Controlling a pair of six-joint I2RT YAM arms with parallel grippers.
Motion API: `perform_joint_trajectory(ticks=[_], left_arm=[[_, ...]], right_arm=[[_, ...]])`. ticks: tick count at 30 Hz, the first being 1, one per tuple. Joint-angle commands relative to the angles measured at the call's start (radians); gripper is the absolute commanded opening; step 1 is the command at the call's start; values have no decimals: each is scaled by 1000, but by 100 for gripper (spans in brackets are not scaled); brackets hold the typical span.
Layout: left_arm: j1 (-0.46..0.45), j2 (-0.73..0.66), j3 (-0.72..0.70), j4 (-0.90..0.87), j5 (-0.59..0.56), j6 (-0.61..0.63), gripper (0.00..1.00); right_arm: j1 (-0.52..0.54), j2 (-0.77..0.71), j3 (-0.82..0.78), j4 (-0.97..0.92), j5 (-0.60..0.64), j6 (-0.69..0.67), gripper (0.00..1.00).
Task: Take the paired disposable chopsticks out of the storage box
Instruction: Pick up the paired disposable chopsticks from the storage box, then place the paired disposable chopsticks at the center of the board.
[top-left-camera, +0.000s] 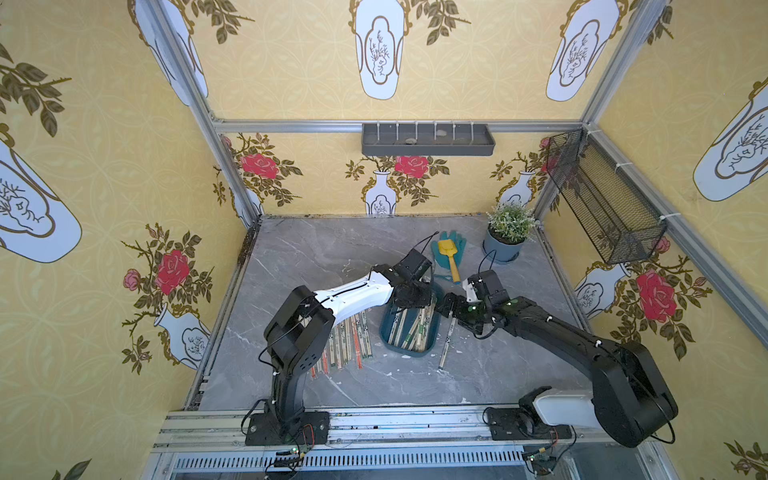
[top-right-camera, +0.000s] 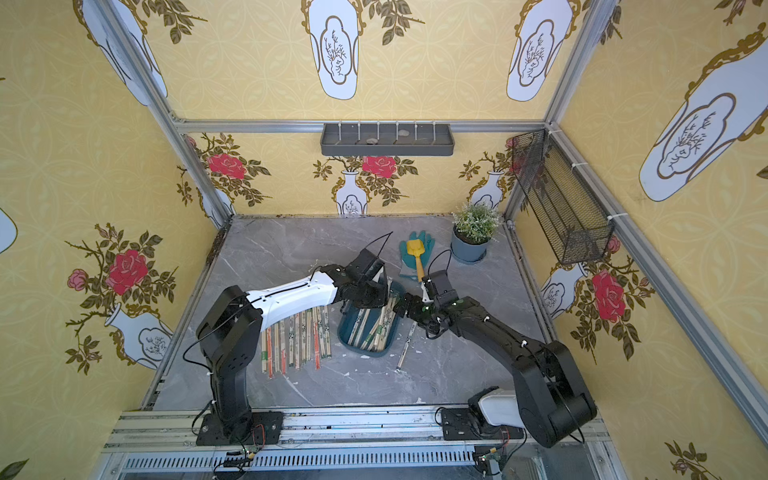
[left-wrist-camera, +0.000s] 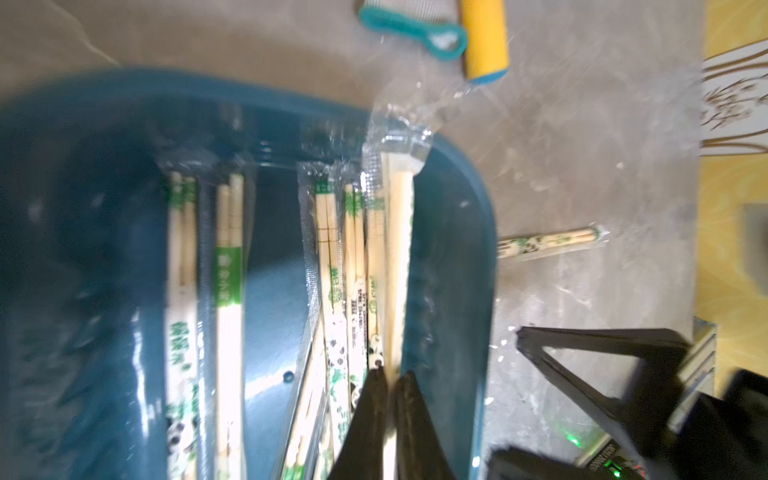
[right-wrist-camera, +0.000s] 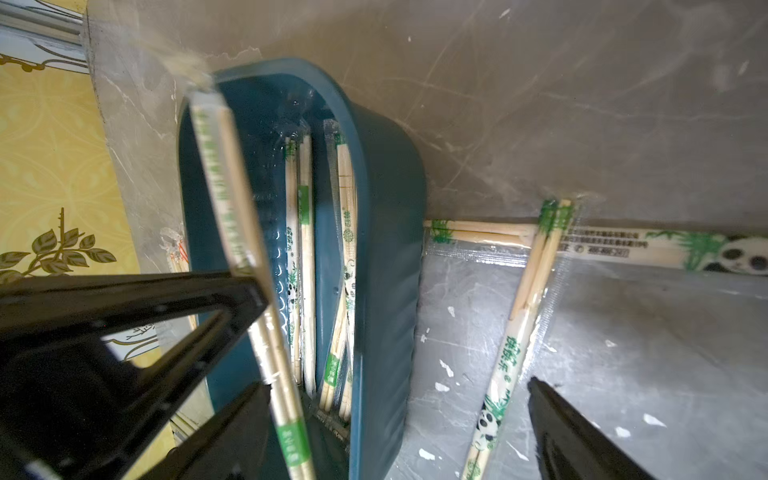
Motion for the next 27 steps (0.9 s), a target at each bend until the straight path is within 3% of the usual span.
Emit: perform_joint_trajectory(ticks=[1,14,27], left_arm=[[17,-60,-37,-27,-66,18,0],[164,-364,-368,6,-207,-118,0],[198,-327,-497,72,-213,-154,0]], right_arm=[[0,-5,8,-9,13,-7,98],[3,23,28,2,5,-11,97],[3,22,32,0,5,-10,98]])
